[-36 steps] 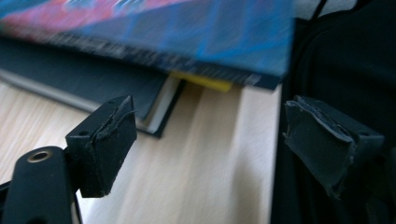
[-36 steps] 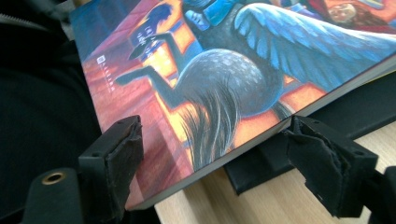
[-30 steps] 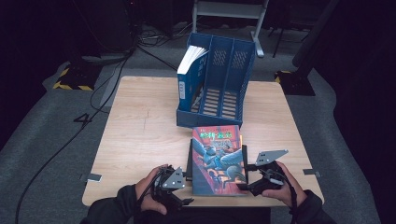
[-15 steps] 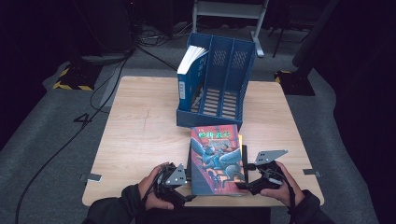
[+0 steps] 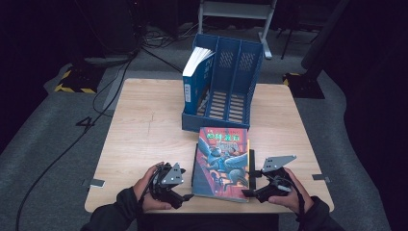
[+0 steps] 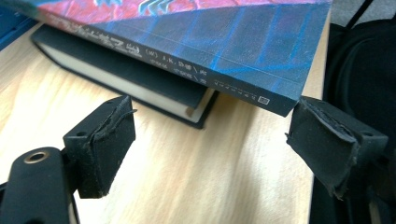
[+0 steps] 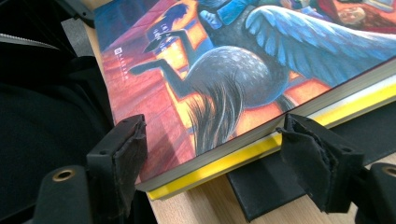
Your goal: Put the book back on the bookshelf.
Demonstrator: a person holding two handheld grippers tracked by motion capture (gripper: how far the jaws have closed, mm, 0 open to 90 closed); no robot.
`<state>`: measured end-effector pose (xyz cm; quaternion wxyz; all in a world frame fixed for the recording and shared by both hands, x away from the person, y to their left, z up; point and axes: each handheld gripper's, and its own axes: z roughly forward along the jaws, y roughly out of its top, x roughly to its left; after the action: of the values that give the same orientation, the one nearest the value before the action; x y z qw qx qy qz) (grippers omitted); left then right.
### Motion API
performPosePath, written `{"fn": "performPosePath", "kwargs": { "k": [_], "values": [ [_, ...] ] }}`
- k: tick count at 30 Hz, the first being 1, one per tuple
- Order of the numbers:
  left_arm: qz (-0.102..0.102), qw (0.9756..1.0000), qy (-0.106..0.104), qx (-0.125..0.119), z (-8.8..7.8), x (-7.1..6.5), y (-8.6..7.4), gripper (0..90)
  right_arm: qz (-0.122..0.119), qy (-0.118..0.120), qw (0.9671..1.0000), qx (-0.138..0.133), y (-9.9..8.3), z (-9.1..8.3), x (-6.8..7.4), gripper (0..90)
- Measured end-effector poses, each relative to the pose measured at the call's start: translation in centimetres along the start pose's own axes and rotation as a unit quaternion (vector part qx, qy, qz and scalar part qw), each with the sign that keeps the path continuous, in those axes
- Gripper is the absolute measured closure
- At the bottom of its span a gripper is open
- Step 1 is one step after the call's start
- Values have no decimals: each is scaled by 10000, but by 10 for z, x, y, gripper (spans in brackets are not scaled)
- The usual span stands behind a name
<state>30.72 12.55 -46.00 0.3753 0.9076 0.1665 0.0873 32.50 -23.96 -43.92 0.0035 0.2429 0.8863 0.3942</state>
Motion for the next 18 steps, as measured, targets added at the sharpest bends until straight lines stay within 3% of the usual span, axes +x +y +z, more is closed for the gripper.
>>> {"fn": "performPosePath", "kwargs": {
  "k": [5, 13, 15, 16, 18],
  "values": [
    [-24, 10000, 56, 27, -2, 4, -2, 154, -64, 30, 10000, -2, 1, 0, 2, 245],
    [-32, 10000, -22, -18, -7, 9, -5, 153, -182, 22, 9998, -17, 1, -2, 3, 260],
    [-82, 9997, 235, -62, -9, 10, -7, 190, -161, 13, 9999, -18, 2, -3, 2, 273],
    [-120, 9997, 215, -64, -10, 14, -8, 267, -139, -20, 9999, -25, 3, -4, 1, 271],
    [-303, 9989, 303, -182, -14, 22, -11, 212, -112, -44, 9999, -6, 5, -3, -1, 269]
  ]
}}
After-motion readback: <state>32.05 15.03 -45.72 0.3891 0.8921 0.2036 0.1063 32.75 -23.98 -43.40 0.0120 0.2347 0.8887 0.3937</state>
